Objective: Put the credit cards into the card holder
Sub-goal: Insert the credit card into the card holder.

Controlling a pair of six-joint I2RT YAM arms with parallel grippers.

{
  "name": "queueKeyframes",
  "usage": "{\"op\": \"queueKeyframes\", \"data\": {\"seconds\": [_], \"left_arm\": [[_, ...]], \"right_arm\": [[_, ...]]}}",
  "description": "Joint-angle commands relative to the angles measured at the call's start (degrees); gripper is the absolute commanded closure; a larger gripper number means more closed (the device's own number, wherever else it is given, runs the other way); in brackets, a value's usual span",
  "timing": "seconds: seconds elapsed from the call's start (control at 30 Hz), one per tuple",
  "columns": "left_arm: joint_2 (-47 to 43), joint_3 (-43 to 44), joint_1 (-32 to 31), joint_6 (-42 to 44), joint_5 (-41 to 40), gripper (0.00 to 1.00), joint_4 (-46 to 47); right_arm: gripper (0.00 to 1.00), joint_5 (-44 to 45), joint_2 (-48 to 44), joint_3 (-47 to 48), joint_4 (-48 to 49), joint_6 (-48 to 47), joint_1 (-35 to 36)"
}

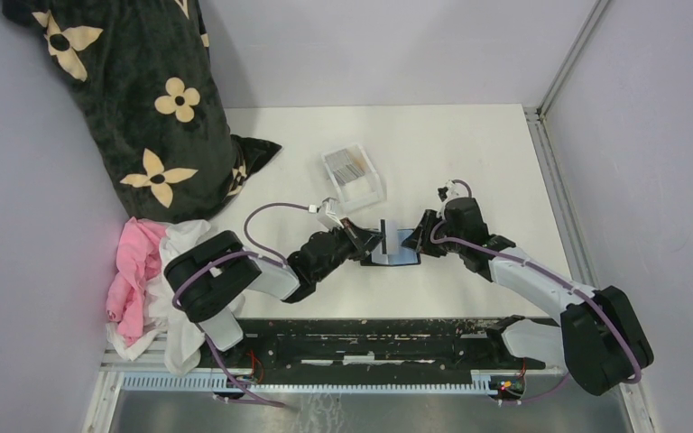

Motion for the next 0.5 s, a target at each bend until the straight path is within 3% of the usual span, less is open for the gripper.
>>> {"op": "queueKeyframes", "data": {"seconds": [0.0,0.17,0.47], "left_arm": [[3.0,3.9,-1.7,-0.7,-7.5,0.97,-3.1],[4.6,5.8,-2.7,-0.6,-10.6,0.97,-6.8],[5.4,5.7,-2.8,-0.1,-11.9,0.97,-9.0]], "right_arm": [[0.72,6.5,1.4,3.9,-3.1,-3.8,-0.1],[0.86,8.8,4.9,5.8,-4.9,-5.6,-0.1],[0.93,11.6,10.7,6.8,-4.7,-6.9,-0.1]]}}
